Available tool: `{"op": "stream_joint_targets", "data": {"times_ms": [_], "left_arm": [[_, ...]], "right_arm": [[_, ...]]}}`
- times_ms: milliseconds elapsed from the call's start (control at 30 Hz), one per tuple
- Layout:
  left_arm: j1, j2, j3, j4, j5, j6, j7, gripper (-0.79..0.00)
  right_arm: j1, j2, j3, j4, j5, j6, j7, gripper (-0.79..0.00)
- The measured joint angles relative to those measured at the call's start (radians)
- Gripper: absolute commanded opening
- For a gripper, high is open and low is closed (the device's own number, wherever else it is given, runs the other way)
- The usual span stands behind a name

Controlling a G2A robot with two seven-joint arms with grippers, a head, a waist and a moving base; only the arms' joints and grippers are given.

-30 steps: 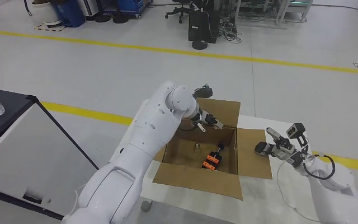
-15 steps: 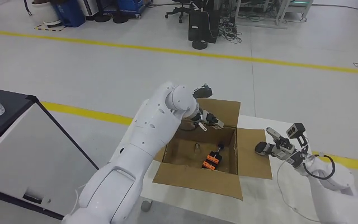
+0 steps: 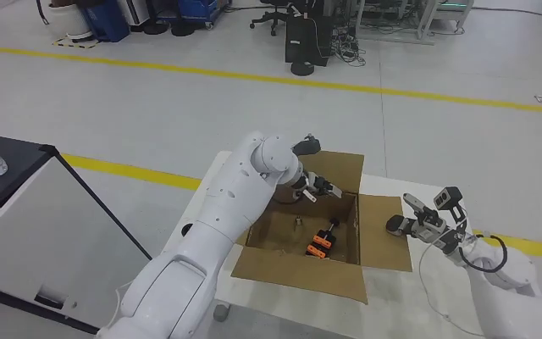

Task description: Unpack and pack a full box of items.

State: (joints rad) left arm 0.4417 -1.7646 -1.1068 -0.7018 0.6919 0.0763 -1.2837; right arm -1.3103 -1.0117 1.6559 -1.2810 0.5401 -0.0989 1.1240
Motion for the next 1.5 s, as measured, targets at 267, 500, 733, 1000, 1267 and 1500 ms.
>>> {"op": "stream_joint_targets", "data": {"times_ms": [267,500,733,1000,1267,1500], "left_arm": [[-0.029,-0.031,0.064,0.160,0.008,0.091,0.141,0.000],[-0.053,-0.063,0.131,0.263,0.062,0.181,0.266,0.000],[-0.051,-0.099,0.199,0.330,0.132,0.304,0.269,0.000],[-0.056,-0.119,0.213,0.338,0.107,0.299,0.236,0.000],[-0.056,-0.119,0.213,0.338,0.107,0.300,0.236,0.000],[-0.056,-0.119,0.213,0.338,0.107,0.300,0.236,0.000]], "right_arm": [[0.000,0.000,0.000,0.000,0.000,0.000,0.000,0.000],[0.000,0.000,0.000,0.000,0.000,0.000,0.000,0.000],[0.000,0.000,0.000,0.000,0.000,0.000,0.000,0.000],[0.000,0.000,0.000,0.000,0.000,0.000,0.000,0.000],[0.000,0.000,0.000,0.000,0.000,0.000,0.000,0.000],[0.000,0.000,0.000,0.000,0.000,0.000,0.000,0.000]]}}
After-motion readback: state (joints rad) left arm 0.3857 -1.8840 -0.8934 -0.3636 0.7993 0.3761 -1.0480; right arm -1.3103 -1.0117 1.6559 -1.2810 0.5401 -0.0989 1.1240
